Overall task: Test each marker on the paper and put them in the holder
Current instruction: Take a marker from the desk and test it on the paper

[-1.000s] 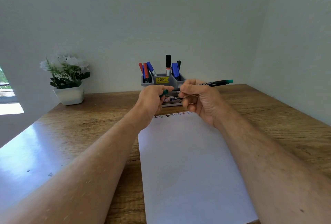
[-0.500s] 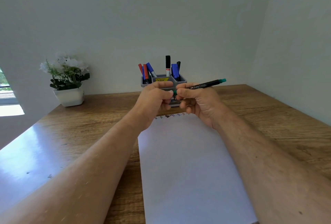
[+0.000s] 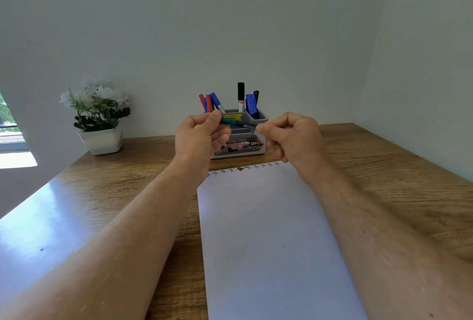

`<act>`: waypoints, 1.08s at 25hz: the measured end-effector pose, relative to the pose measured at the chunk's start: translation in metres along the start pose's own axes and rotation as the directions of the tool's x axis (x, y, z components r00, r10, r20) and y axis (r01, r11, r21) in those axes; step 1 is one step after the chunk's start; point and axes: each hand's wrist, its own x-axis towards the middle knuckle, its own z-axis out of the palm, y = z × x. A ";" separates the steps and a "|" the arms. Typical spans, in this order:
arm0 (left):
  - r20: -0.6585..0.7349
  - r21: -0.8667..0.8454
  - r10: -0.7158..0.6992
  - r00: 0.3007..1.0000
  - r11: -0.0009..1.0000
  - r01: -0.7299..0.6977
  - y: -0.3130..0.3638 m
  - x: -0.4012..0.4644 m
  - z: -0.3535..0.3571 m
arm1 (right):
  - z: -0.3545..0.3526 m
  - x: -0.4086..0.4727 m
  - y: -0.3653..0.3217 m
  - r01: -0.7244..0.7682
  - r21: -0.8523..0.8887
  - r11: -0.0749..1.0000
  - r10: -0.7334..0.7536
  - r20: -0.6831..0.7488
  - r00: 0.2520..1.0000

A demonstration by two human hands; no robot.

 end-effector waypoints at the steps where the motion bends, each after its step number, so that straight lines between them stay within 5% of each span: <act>1: -0.025 0.018 0.018 1.000 1.000 -0.018 0.001 0.001 -0.001 | 0.003 -0.002 0.002 0.064 -0.116 0.991 -0.062 0.021 0.998; 4: -0.070 0.075 0.060 0.996 0.996 -0.054 0.003 0.003 -0.002 | 0.011 -0.005 0.005 0.127 -0.251 0.960 -0.122 0.036 0.992; 17: 0.015 0.120 0.110 0.994 0.987 -0.111 0.003 0.000 0.002 | 0.015 -0.001 -0.003 -0.042 -0.210 0.977 0.063 0.092 0.994; 20: 0.041 0.163 0.235 0.971 0.957 -0.239 0.003 -0.003 0.010 | 0.021 -0.002 -0.004 -0.004 -0.203 0.979 0.022 0.087 0.996; 22: 0.027 0.251 0.444 0.896 0.864 -0.436 0.009 -0.003 0.013 | 0.022 -0.003 -0.001 0.098 -0.305 0.947 -0.097 0.020 0.995; 24: 0.025 0.370 0.676 0.736 0.678 -0.635 0.015 0.000 0.010 | 0.019 -0.003 0.002 0.185 -0.478 0.859 -0.239 -0.053 0.970; 27: 0.021 0.470 0.846 0.533 0.462 -0.752 0.022 0.007 0.002 | 0.019 -0.002 0.004 0.225 -0.543 0.809 -0.301 -0.054 0.952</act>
